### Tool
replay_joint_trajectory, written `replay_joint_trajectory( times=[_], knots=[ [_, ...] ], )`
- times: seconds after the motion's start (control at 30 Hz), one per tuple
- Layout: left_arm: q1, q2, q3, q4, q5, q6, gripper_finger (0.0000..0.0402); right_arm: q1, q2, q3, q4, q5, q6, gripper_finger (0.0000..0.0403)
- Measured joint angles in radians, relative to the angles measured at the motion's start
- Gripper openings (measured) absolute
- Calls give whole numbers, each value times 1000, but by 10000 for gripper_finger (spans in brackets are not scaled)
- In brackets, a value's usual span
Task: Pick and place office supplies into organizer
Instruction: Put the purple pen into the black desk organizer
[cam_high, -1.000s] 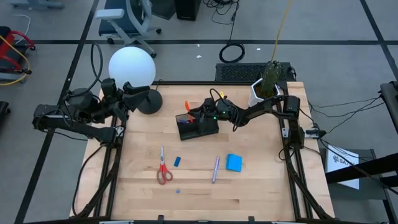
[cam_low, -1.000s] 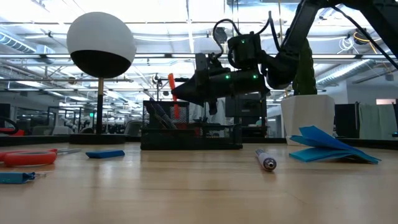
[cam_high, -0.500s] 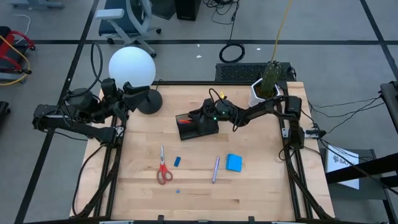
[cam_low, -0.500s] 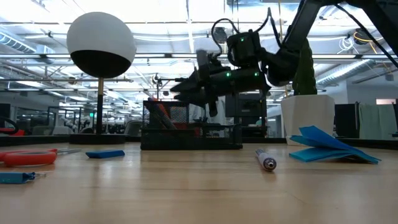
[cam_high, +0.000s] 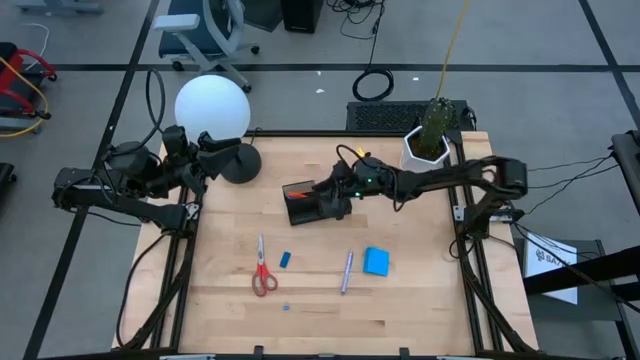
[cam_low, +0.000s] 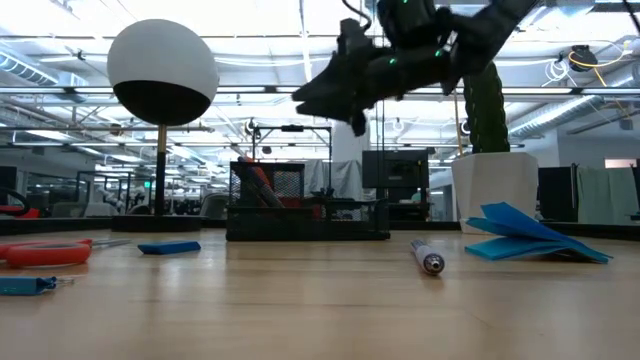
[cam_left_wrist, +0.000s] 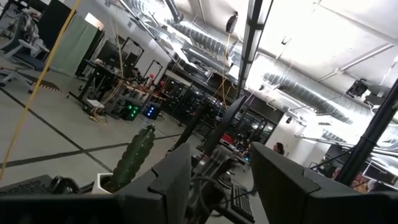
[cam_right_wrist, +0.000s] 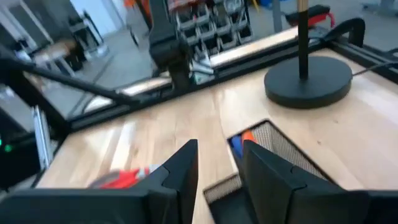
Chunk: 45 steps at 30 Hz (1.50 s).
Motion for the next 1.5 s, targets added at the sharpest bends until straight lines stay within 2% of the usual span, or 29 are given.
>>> replay_joint_trajectory(
  times=[0.33, 0.47, 0.63, 0.93, 1.13, 1.37, 1.5],
  knots=[
    [0, 0, 0, 0, 0, 0, 170, 71, -161, 0, -372, 2, 0, 116],
    [0, 0, 0, 0, 0, 0, 170, 121, -173, 0, -431, 15, 49, 116],
    [0, 0, 0, 0, 0, 0, 170, 195, -172, 0, -436, 99, 141, 116],
    [0, 0, 0, 0, 0, 0, 170, 295, -172, 0, -465, 242, 480, 116],
    [0, 0, 0, 0, 0, 0, 170, 356, -172, 0, -630, 343, 807, 116],
    [0, 0, 0, 0, 0, 0, 170, 418, -166, 0, -932, 314, 1100, 116],
    [0, 0, 0, 0, 0, 0, 170, 451, -166, 0, -973, 277, 1116, 116]
  ],
)
